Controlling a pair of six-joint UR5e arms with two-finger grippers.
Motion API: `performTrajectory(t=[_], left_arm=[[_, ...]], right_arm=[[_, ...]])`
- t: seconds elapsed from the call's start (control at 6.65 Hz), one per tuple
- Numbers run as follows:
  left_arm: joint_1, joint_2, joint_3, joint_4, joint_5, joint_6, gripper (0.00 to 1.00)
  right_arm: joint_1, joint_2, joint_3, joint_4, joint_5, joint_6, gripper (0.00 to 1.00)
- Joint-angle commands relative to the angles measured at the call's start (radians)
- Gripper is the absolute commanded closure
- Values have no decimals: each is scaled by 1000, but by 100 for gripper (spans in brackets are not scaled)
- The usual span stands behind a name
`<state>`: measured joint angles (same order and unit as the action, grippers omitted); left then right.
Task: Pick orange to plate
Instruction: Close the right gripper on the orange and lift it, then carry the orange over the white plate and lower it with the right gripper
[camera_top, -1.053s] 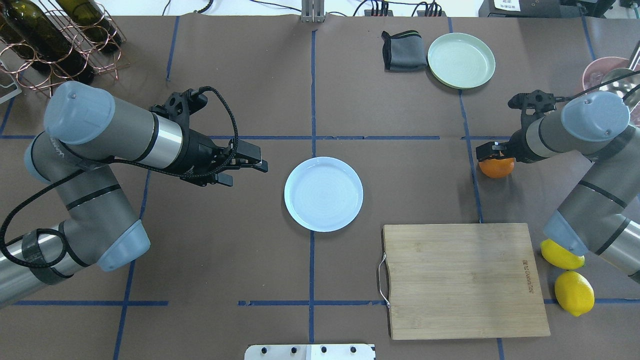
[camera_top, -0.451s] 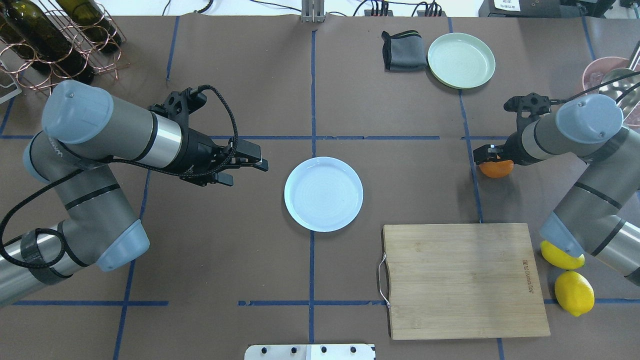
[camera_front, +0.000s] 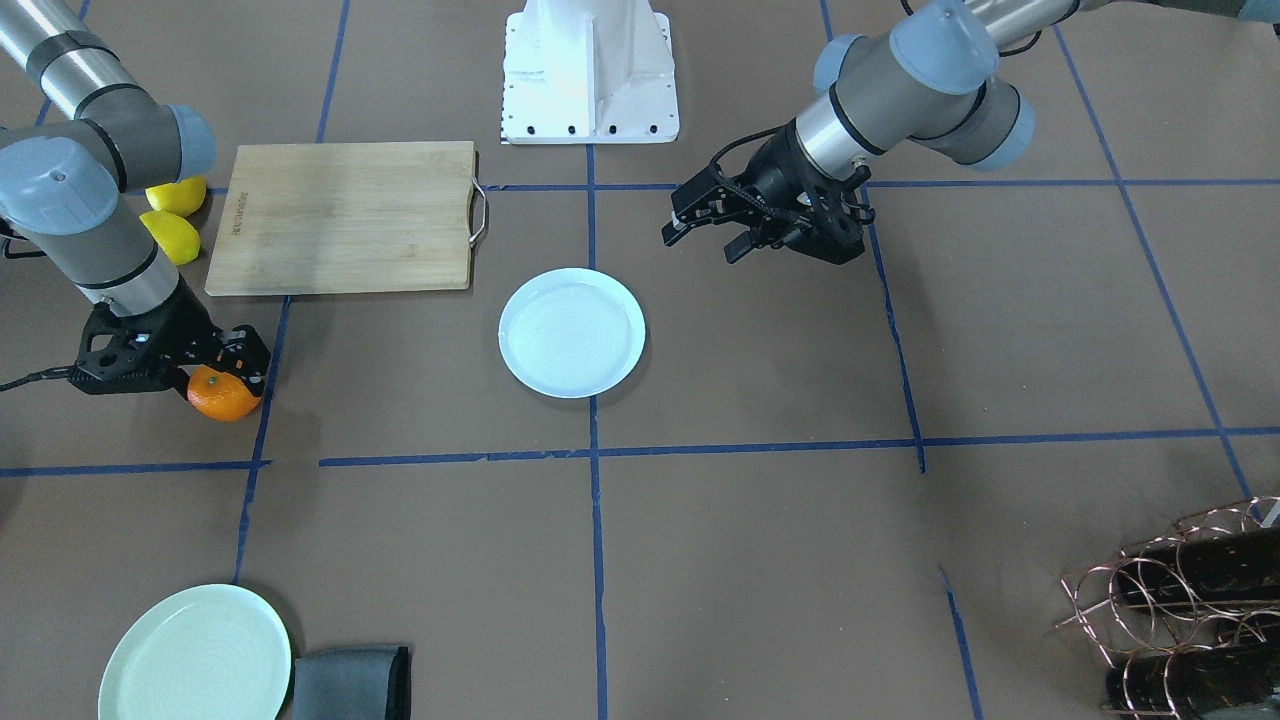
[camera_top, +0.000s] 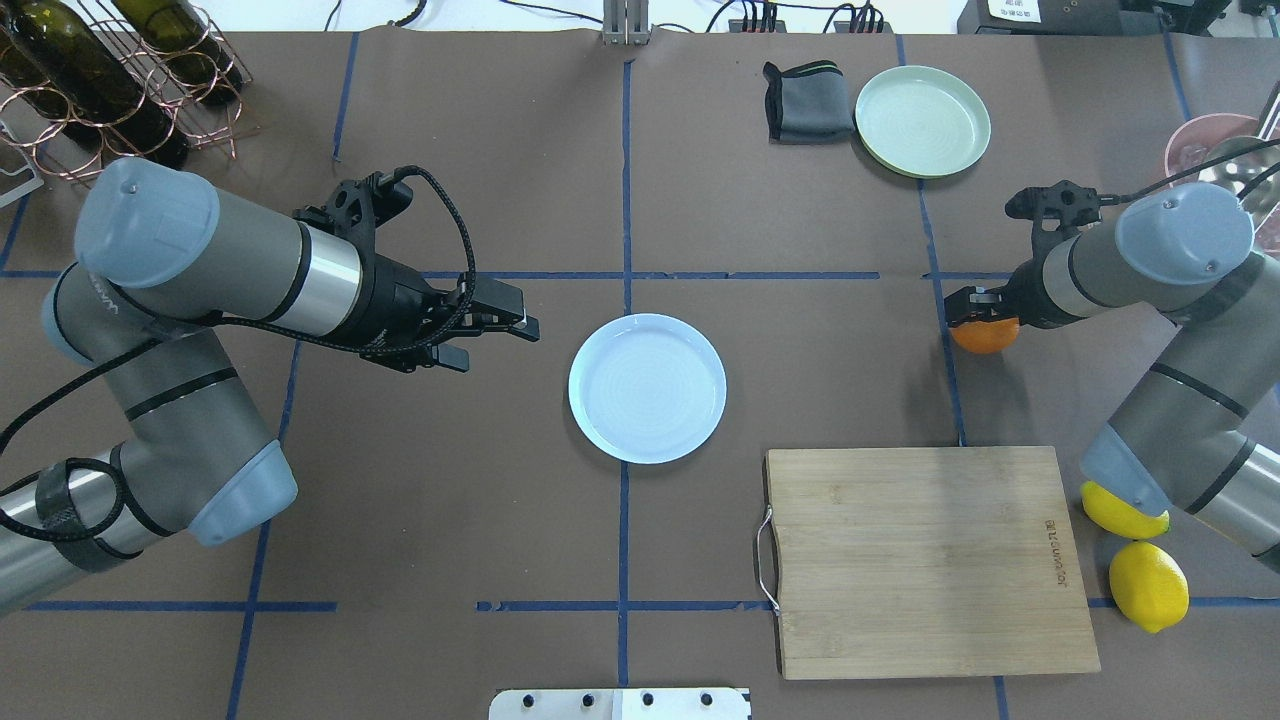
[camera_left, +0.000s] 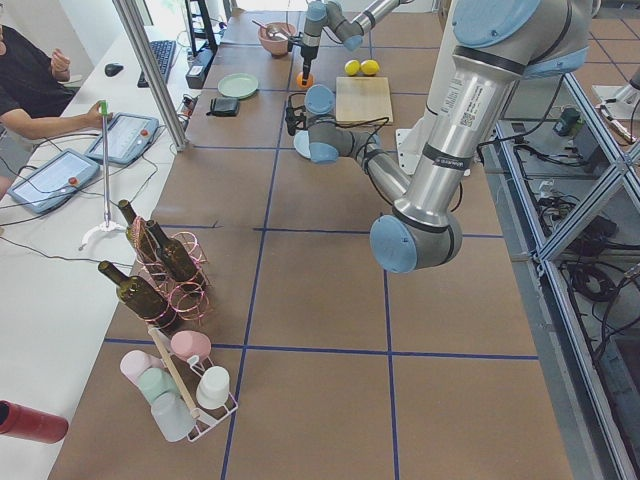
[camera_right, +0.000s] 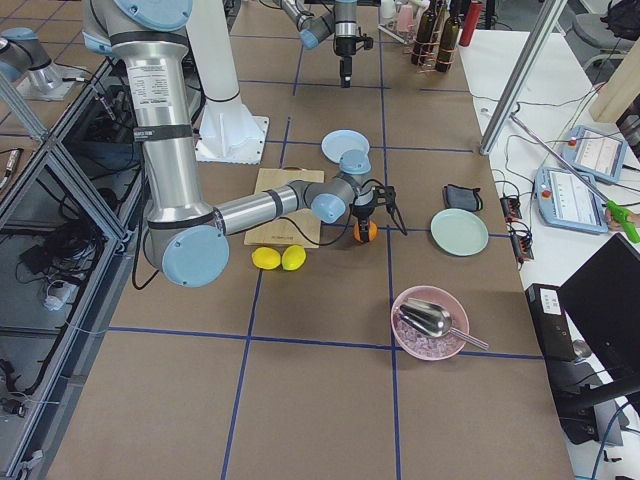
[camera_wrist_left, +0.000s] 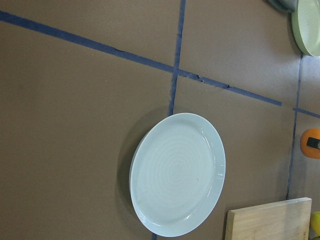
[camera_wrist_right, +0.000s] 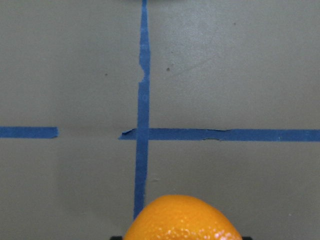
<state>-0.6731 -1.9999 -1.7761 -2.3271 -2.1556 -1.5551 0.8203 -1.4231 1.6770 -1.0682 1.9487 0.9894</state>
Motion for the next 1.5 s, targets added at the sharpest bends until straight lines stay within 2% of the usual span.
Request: performTrajectory(t=[0.0, 0.15, 0.3, 0.45, 0.6, 0.75, 0.9, 1.35], left_arm=[[-6, 38, -85, 0, -13, 0, 0], [-43, 117, -176, 0, -18, 1, 0], [-128, 181, -234, -3, -115, 3, 0], [-273, 226, -238, -71, -251, 1, 0], [-372, 319, -217, -242, -348, 7, 0], [-381, 332, -147, -343, -363, 7, 0], [-379, 326, -117, -345, -365, 9, 0], [-376, 320, -108, -347, -348, 9, 0]], right_arm=[[-1, 6, 77, -34, 10, 5, 100], [-4, 51, 133, -79, 12, 81, 100], [-63, 166, 135, -142, 4, 242, 100], [-152, 270, 130, -194, -48, 378, 100], [-238, 361, 118, -241, -135, 464, 100], [-283, 422, 95, -263, -187, 532, 100], [-324, 452, 64, -262, -236, 560, 100], [-360, 499, -41, -250, -289, 560, 100]])
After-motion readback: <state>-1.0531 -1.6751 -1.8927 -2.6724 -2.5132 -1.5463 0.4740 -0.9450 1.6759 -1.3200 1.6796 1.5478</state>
